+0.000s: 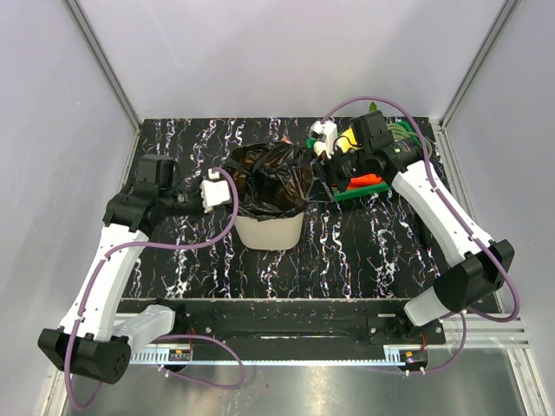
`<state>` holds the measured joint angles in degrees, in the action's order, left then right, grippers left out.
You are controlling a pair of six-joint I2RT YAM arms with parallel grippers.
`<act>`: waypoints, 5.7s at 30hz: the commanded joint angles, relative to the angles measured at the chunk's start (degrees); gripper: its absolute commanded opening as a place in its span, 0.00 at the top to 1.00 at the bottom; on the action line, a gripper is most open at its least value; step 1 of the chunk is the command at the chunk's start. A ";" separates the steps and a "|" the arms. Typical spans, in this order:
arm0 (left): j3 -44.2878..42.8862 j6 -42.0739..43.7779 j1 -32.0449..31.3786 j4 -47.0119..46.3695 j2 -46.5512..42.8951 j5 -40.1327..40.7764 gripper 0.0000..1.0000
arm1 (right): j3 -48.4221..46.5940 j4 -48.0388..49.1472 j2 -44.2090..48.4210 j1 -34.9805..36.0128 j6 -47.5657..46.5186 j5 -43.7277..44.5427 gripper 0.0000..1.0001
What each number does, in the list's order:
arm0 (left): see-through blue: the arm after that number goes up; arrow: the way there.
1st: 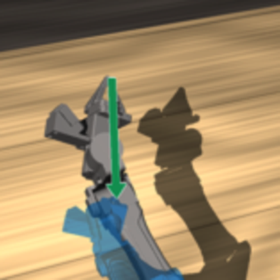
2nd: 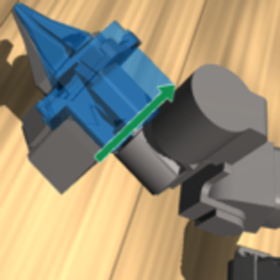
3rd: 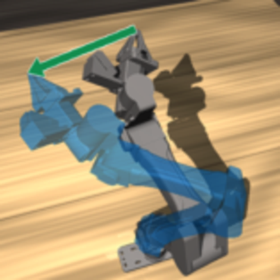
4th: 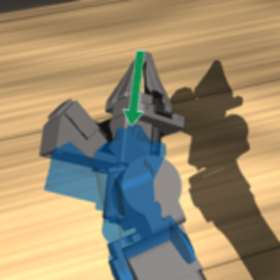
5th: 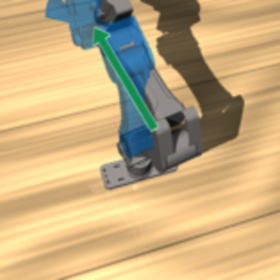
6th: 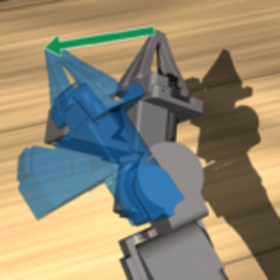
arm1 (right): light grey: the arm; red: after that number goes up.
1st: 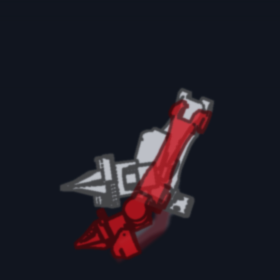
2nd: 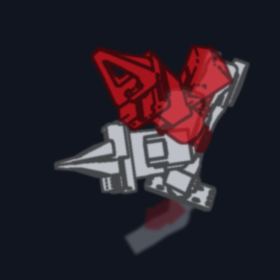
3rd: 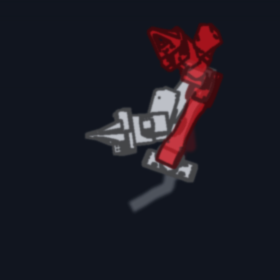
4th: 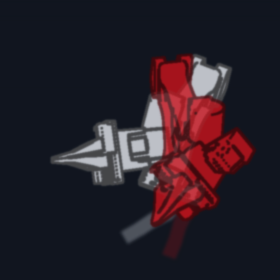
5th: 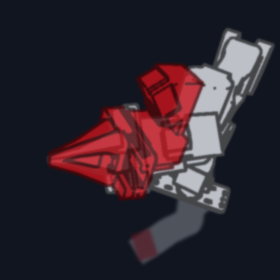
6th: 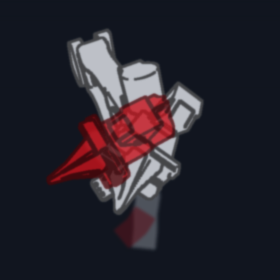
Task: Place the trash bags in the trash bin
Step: Place the trash bag in the trash bin.
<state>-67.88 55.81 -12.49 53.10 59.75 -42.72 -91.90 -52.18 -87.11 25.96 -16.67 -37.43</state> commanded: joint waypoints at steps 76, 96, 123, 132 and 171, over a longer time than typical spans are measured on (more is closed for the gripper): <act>23.14 7.21 -0.52 -13.99 -0.42 5.72 1.00 | 22.02 16.85 -4.03 -1.26 -2.84 7.11 1.00; 11.02 4.13 0.01 -0.73 -1.83 -1.66 0.01 | 12.98 5.26 6.68 -1.26 -7.67 14.75 0.25; -19.05 25.22 12.49 18.71 26.29 -10.89 0.01 | 7.96 9.90 1.15 -3.28 -34.13 2.64 0.07; -18.70 24.79 12.49 17.65 27.88 -14.14 0.01 | 4.01 11.93 -4.03 -4.77 -35.28 -1.94 0.06; -8.24 17.66 10.91 9.13 27.45 -17.58 1.00 | 5.15 13.16 -7.72 -4.77 -33.70 -2.92 1.00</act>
<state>-77.65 72.75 -1.23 63.83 88.44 -57.36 -87.29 -40.25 -94.80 21.32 -50.33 -41.45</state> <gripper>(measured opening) 0.037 0.009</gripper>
